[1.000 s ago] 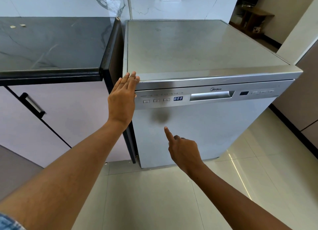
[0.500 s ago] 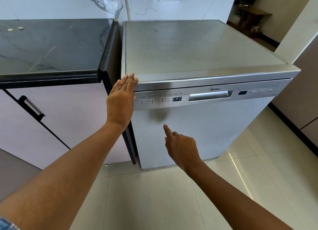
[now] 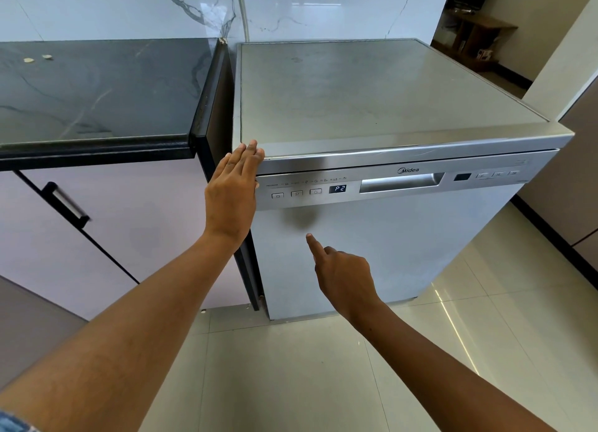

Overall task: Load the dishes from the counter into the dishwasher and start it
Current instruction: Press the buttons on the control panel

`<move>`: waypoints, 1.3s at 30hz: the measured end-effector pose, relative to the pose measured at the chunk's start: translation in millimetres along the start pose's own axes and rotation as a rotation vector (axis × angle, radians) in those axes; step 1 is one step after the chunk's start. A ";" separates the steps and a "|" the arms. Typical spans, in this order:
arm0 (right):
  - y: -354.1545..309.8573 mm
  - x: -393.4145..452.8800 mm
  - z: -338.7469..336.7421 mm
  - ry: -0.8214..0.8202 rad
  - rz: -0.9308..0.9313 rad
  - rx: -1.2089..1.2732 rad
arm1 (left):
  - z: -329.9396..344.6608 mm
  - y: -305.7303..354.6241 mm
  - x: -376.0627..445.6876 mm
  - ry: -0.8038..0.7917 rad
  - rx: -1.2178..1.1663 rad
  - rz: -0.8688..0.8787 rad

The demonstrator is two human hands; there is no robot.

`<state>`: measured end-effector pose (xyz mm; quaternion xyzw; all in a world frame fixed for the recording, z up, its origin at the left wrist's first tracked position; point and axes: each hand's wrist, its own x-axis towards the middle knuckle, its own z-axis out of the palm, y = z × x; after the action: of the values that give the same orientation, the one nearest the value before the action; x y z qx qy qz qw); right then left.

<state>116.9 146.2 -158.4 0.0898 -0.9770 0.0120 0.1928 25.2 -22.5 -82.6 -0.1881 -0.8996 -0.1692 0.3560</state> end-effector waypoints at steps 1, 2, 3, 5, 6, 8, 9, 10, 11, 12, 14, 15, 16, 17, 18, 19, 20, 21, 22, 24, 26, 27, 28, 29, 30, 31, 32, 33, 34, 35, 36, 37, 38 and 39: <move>0.3 0.8 -0.1 0.002 -0.001 -0.006 | 0.1 -0.1 0.1 0.003 0.002 0.001; 0.6 1.6 0.1 0.000 -0.004 -0.011 | 0.2 -0.3 0.2 0.004 0.004 0.000; 0.7 2.3 -0.1 -0.001 -0.008 -0.011 | 0.2 -0.4 0.3 0.006 0.004 0.000; 1.5 3.3 1.0 0.007 -0.013 0.011 | 0.8 -0.5 0.0 0.006 0.002 0.001; 1.7 3.7 1.3 0.010 -0.015 0.024 | 1.0 -0.4 -0.3 0.008 0.000 0.001; 1.5 4.6 2.0 0.017 -0.019 0.046 | 1.5 -0.7 -0.4 0.012 0.000 0.002; 1.3 4.9 2.0 0.021 -0.020 0.053 | 1.7 -1.3 -0.4 0.013 0.003 0.005; 1.2 5.2 2.4 0.026 -0.022 0.058 | 2.1 -1.7 -0.4 0.012 0.006 0.007; 1.1 5.1 2.4 0.029 -0.024 0.060 | 2.4 -2.1 -0.5 0.013 0.010 0.009; 1.1 4.9 2.4 0.032 -0.025 0.058 | 2.5 -2.8 -0.4 0.013 0.012 0.010; 1.4 4.3 1.6 0.039 -0.028 0.047 | 2.6 -3.2 -0.3 0.014 0.015 0.013; 1.6 4.0 1.2 0.045 -0.031 0.045 | 2.3 -3.3 -0.4 0.012 0.017 0.014; 2.0 3.7 0.6 0.049 -0.034 0.045 | 2.5 -2.9 -0.4 0.009 0.018 0.013; 1.9 3.2 0.2 0.054 -0.037 0.047 | 2.4 -3.1 -0.5 0.003 0.022 0.011; 2.0 2.7 -0.3 0.055 -0.037 0.053 | 2.1 -3.2 -0.5 -0.003 0.023 0.012; 2.1 2.0 -0.9 0.052 -0.037 0.059 | 1.8 -3.3 -0.3 -0.010 0.025 0.015; 1.6 1.0 -2.0 0.048 -0.038 0.065 | 1.0 -3.7 -0.3 -0.016 0.031 0.018; 1.7 -0.1 -3.6 0.043 -0.039 0.067 | 0.6 -3.3 0.3 -0.025 0.040 0.018; 1.4 -2.3 -6.2 0.042 -0.039 0.068 | -1.1 -2.2 0.6 -0.039 0.047 0.010; 1.5 -6.7 -13.7 0.042 -0.023 0.073 | -6.7 3.8 3.2 -0.092 0.042 -0.027; -0.1 -10.3 -28.0 0.048 -0.008 0.085 | -17.8 12.8 -0.5 -0.176 0.058 -0.074; -1.5 -11.5 -38.5 0.053 0.000 0.086 | -27.3 17.5 -4.8 -0.187 0.067 -0.077; -3.2 -12.0 -50.1 0.060 0.008 0.087 | -38.3 21.9 -10.3 -0.178 0.075 -0.066; -5.2 -12.6 -61.6 0.068 0.013 0.089 | -50.6 26.6 -17.1 -0.160 0.078 -0.053; -7.9 -12.2 -80.8 0.086 0.001 0.088 | -69.4 32.4 -22.5 -0.134 0.075 -0.046; -11.1 -12.6 -99.2 0.112 -0.018 0.086 | -88.0 37.7 -29.2 -0.110 0.076 -0.048; -16.5 -11.0 -121.2 0.148 -0.040 0.091 | -112.5 41.1 -32.9 -0.074 0.083 -0.064; -22.6 -10.0 -141.0 0.187 -0.060 0.097 | -136.9 43.9 -36.5 -0.051 0.084 -0.084; -29.1 -9.2 -160.2 0.233 -0.068 0.103 | -159.5 47.3 -38.6 -0.039 0.083 -0.110; -40.2 -6.2 -185.6 0.275 -0.079 0.125 | -189.8 48.7 -39.1 -0.042 0.087 -0.131; -50.6 -4.5 -208.9 0.305 -0.077 0.165 | -215.6 50.5 -40.7 -0.061 0.105 -0.147; -64.5 -2.3 -231.7 0.324 -0.071 0.216 | -244.2 49.9 -43.8 -0.079 0.144 -0.171; -77.0 -0.4 -250.5 0.339 -0.066 0.260 | -269.0 49.1 -46.4 -0.100 0.189 -0.190; -88.0 1.0 -264.6 0.357 -0.064 0.304 | -288.8 46.8 -48.4 -0.125 0.231 -0.206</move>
<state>230.9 74.9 85.8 0.1452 -0.9110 0.1688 0.3471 246.1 -118.9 90.3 -0.0629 -0.9479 -0.0881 0.2996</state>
